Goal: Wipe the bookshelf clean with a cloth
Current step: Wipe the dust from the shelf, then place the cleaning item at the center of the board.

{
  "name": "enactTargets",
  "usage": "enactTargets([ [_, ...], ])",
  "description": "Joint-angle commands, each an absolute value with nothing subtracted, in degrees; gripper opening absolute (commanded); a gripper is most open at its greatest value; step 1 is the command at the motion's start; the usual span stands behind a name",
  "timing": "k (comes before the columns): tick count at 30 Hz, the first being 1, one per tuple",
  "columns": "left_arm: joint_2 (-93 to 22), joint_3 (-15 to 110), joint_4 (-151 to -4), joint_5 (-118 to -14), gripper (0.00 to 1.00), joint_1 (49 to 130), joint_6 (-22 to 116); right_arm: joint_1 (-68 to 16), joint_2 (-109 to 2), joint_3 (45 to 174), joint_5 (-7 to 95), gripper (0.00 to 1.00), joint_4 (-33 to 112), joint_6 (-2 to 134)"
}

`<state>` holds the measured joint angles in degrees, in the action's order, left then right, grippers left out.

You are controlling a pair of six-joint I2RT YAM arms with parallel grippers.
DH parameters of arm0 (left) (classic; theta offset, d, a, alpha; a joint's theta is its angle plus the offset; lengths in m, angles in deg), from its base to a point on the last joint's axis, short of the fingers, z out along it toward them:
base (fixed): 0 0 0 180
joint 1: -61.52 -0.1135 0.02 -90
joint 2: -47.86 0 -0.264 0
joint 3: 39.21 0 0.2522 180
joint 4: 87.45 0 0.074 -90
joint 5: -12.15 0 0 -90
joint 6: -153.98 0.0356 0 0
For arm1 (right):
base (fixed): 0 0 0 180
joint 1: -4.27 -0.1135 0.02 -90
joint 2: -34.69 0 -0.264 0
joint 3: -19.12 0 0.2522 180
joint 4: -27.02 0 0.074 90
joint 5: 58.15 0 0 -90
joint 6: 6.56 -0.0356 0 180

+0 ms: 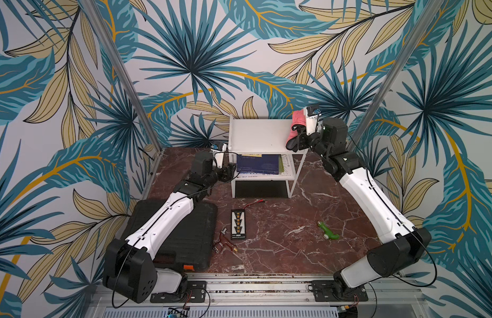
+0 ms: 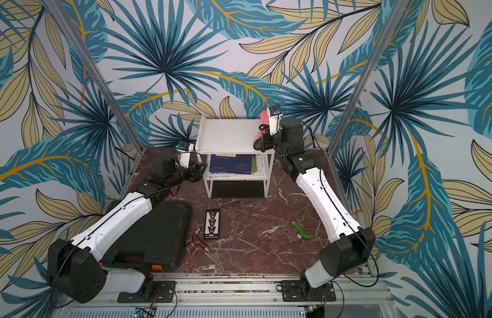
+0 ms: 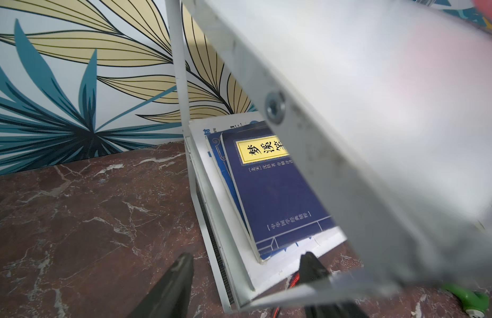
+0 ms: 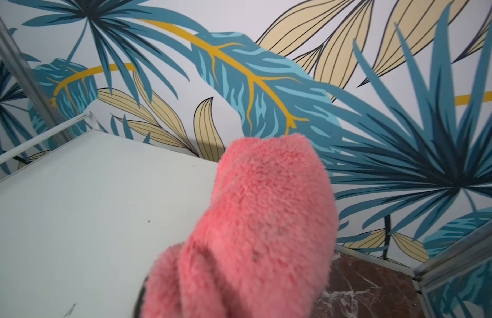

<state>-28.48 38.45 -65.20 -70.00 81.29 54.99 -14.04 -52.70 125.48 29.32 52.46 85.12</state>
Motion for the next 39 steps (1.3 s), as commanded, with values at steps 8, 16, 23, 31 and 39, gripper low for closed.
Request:
enactTargets([
  [8,-9.4,23.2,-68.8,-88.7,0.78,80.9,47.3,-14.1,-15.8,83.8,51.1,0.00,40.5,71.9],
  [16,-1.9,13.3,-68.7,-107.1,0.88,80.0,43.2,-14.2,-24.1,71.9,58.6,0.25,44.8,68.6],
  [23,-2.4,10.2,-65.7,-114.0,1.00,76.9,41.8,-14.1,-26.6,76.3,25.9,1.00,59.5,74.7],
  [31,-8.0,6.5,-68.3,-118.3,1.00,72.6,40.6,-12.5,-22.2,75.9,29.4,0.99,61.4,82.0],
  [39,-10.5,7.9,-68.0,-116.4,1.00,71.6,40.5,-15.0,-41.6,79.8,79.6,0.99,68.7,71.5],
])
